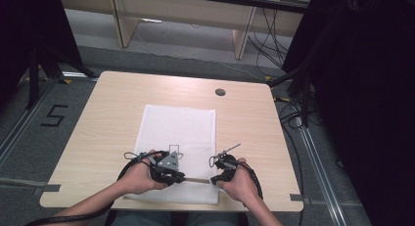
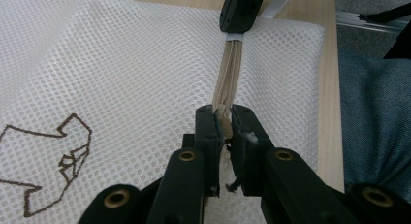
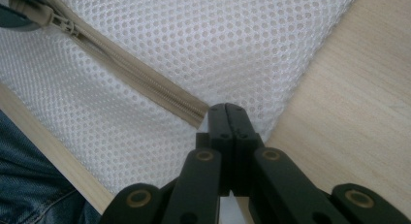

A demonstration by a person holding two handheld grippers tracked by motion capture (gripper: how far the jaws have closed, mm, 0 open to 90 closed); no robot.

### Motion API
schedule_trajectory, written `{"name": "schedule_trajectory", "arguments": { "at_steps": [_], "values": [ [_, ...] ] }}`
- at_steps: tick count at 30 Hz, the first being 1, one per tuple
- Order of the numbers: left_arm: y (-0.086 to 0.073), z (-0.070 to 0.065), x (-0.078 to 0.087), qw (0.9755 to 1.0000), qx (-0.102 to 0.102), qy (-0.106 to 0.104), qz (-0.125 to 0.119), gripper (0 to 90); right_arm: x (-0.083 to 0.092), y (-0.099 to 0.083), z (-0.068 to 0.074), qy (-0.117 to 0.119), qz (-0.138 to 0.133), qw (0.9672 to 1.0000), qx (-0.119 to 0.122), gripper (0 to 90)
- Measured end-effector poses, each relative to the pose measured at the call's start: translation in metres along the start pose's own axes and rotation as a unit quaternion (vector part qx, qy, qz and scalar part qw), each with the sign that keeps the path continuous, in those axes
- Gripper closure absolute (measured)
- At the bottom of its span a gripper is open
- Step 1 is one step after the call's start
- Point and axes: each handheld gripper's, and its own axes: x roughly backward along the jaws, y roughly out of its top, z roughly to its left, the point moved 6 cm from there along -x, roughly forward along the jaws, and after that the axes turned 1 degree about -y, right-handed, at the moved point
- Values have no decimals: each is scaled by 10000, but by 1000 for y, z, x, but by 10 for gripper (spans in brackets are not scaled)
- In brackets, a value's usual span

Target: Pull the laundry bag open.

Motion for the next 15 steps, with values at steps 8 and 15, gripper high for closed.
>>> {"name": "schedule_trajectory", "arguments": {
  "at_steps": [8, 15],
  "values": [
    [-1, 0, 1, 10000, -3, -13, -1, 820, 0, 0, 0, -1, 6, 10000, -16, 900],
    [-4, 0, 3, 9999, 86, -10, -80, 820, 0, 0, 0, 37, 16, 10000, -30, 900]
  ]
}}
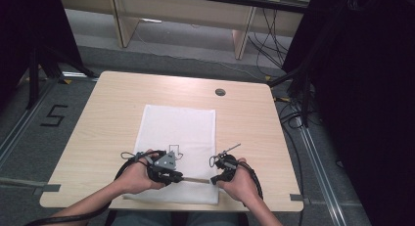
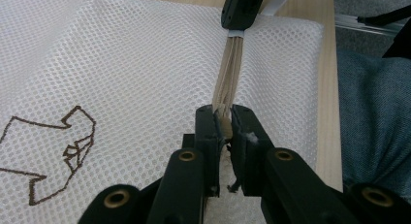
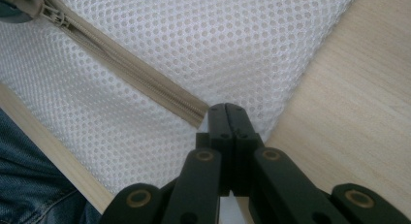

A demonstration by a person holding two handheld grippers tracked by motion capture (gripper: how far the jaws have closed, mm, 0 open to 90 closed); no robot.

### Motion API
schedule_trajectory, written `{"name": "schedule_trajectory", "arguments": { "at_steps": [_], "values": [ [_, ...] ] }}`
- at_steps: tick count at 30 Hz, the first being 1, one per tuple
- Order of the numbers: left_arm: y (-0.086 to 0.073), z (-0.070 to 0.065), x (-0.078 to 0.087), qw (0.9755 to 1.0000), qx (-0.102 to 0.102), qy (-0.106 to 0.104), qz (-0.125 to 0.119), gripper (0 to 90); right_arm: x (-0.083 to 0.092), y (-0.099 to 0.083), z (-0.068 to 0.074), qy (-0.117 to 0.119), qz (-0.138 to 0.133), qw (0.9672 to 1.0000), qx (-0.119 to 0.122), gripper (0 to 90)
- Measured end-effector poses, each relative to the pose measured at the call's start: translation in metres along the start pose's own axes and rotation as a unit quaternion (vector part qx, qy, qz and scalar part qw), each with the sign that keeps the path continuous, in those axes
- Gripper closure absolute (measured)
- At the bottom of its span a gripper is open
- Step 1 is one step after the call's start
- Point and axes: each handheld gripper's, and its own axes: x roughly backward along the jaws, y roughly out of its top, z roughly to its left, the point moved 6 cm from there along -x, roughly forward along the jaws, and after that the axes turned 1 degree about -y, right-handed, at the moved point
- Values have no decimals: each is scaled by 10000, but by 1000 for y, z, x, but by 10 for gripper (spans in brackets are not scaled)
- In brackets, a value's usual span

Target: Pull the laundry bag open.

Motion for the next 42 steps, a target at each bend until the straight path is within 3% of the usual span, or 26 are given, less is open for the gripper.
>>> {"name": "schedule_trajectory", "arguments": {
  "at_steps": [5, 6, 9, 10, 11, 12, 14, 18, 20, 26, 29, 31, 35, 42],
  "values": [
    [0, 0, 0, 10000, 0, -2, 4, 819, 0, 0, -1, -29, -12, 10000, 17, 900],
    [-1, 1, 2, 9999, -103, 15, 67, 820, 0, 0, -1, -32, -9, 10000, 20, 900],
    [-1, 0, 3, 10000, 16, -8, -5, 819, 0, 0, 0, -11, -12, 10000, 11, 900],
    [-2, 1, 4, 10000, -39, 8, 13, 819, 0, 0, 0, -10, -13, 10000, 8, 900],
    [-2, 0, 4, 10000, 32, 17, -30, 820, 0, -1, 1, 5, 31, 10000, -80, 900],
    [-2, 1, 5, 10000, -37, 22, 3, 820, 1, -1, 2, 20, 67, 9999, -117, 900],
    [-2, 0, 4, 10000, -4, 10, -34, 820, 0, 0, 0, -13, -9, 10000, 19, 900],
    [-5, 1, 8, 10000, -60, 46, 18, 819, 0, 0, 0, -6, -8, 10000, 3, 900],
    [-6, 1, 8, 10000, 52, 28, -38, 819, 0, 0, 0, 3, -8, 10000, -4, 900],
    [-6, 0, 10, 10000, 59, 41, -53, 820, 0, 0, 0, -3, -12, 10000, 1, 900],
    [-8, 2, 12, 10000, -37, 67, 35, 819, 0, 0, 0, -5, -11, 10000, 5, 900],
    [-8, 2, 14, 9999, 100, 9, -96, 820, 0, 0, 0, -4, -14, 10000, 5, 900],
    [-9, 1, 14, 10000, -9, 69, -36, 819, 0, 0, 0, 2, -11, 10000, 4, 900],
    [-13, 2, 18, 10000, -20, 66, 5, 820, 0, 0, 0, -4, -11, 10000, 0, 900]
  ]
}}
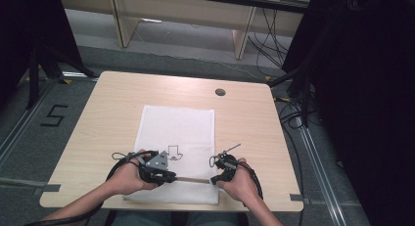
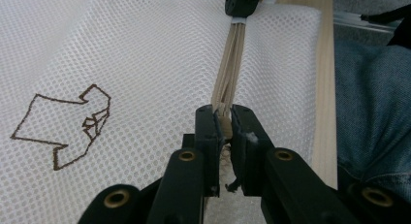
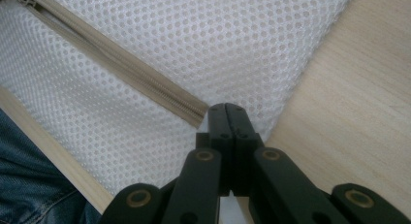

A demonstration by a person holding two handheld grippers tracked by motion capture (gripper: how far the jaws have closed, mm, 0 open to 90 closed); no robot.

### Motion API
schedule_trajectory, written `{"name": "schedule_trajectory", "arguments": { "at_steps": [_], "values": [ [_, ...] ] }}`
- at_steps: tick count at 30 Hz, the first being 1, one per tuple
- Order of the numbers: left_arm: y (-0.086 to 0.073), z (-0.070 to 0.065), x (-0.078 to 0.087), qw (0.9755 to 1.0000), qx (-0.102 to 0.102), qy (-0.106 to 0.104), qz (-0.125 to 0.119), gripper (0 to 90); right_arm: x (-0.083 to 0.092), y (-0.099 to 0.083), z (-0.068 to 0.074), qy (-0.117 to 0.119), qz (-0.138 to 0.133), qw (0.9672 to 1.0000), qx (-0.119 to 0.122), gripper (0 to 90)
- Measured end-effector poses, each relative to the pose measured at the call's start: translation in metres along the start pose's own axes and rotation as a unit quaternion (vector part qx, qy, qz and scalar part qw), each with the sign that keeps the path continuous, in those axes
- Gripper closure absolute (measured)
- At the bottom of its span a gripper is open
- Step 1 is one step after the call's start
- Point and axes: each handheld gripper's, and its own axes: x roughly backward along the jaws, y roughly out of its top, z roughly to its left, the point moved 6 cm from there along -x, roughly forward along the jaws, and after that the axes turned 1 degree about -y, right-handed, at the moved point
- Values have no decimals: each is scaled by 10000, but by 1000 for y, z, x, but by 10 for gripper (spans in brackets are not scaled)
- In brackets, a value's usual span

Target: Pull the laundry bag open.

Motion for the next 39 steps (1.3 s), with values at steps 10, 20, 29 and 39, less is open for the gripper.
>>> {"name": "schedule_trajectory", "arguments": {
  "at_steps": [10, 20, 29, 39],
  "values": [
    [-2, 0, 3, 10000, 18, 28, -30, 819, 0, 0, 0, -6, -2, 10000, 3, 900],
    [-5, 1, 7, 10000, 37, 50, -13, 820, 0, 0, 0, 2, -1, 10000, -9, 900],
    [-8, 2, 10, 10000, 39, 57, -12, 820, 0, 0, 0, -2, -9, 10000, -1, 900],
    [-8, 1, 11, 10000, 42, 18, -51, 819, 0, 0, 0, -2, -3, 10000, 9, 900]
  ]
}}
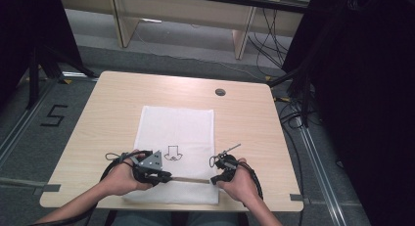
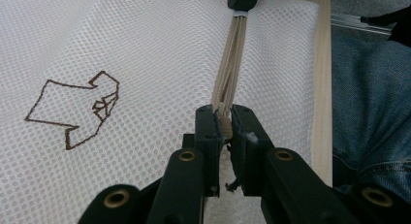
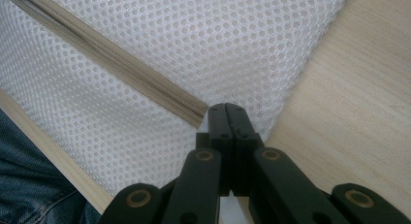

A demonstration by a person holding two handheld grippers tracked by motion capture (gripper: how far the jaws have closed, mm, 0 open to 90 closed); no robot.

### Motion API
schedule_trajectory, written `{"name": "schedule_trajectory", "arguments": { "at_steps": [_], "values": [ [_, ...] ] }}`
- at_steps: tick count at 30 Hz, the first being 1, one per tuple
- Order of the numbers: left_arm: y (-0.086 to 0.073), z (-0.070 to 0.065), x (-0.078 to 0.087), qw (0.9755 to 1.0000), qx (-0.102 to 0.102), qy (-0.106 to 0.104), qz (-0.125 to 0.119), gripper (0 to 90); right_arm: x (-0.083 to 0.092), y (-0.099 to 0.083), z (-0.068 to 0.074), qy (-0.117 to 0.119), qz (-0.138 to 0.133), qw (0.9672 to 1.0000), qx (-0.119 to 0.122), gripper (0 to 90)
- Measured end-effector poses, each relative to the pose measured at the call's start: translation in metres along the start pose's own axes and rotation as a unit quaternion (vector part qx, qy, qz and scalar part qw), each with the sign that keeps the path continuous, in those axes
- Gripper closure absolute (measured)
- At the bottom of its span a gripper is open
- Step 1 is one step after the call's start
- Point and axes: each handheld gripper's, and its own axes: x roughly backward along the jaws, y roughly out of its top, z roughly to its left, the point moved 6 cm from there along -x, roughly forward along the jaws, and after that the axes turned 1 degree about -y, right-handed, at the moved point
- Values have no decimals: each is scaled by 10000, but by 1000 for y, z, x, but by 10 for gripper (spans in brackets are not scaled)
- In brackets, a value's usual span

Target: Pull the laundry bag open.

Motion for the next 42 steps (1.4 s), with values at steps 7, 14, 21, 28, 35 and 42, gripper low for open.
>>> {"name": "schedule_trajectory", "arguments": {
  "at_steps": [7, 14, 21, 28, 35, 42],
  "values": [
    [-2, 0, 2, 10000, 39, -8, -31, 819, 0, 0, 0, -3, 7, 10000, -14, 900],
    [-4, 3, 6, 10000, 34, 21, -25, 820, 0, 0, 0, -6, 7, 10000, -15, 900],
    [-3, 1, 6, 9999, 99, 10, -94, 819, 0, -1, 1, -31, 32, 10000, -57, 900],
    [-4, 1, 6, 10000, 65, 17, -64, 820, 0, 0, 0, -2, 7, 10000, -18, 900],
    [-7, 0, 8, 10000, 66, 0, -61, 820, 0, 0, 0, 4, 10, 10000, -26, 900],
    [-15, 4, 16, 9997, 221, 65, -87, 819, 0, 0, 0, 4, 0, 10000, -20, 900]
  ]
}}
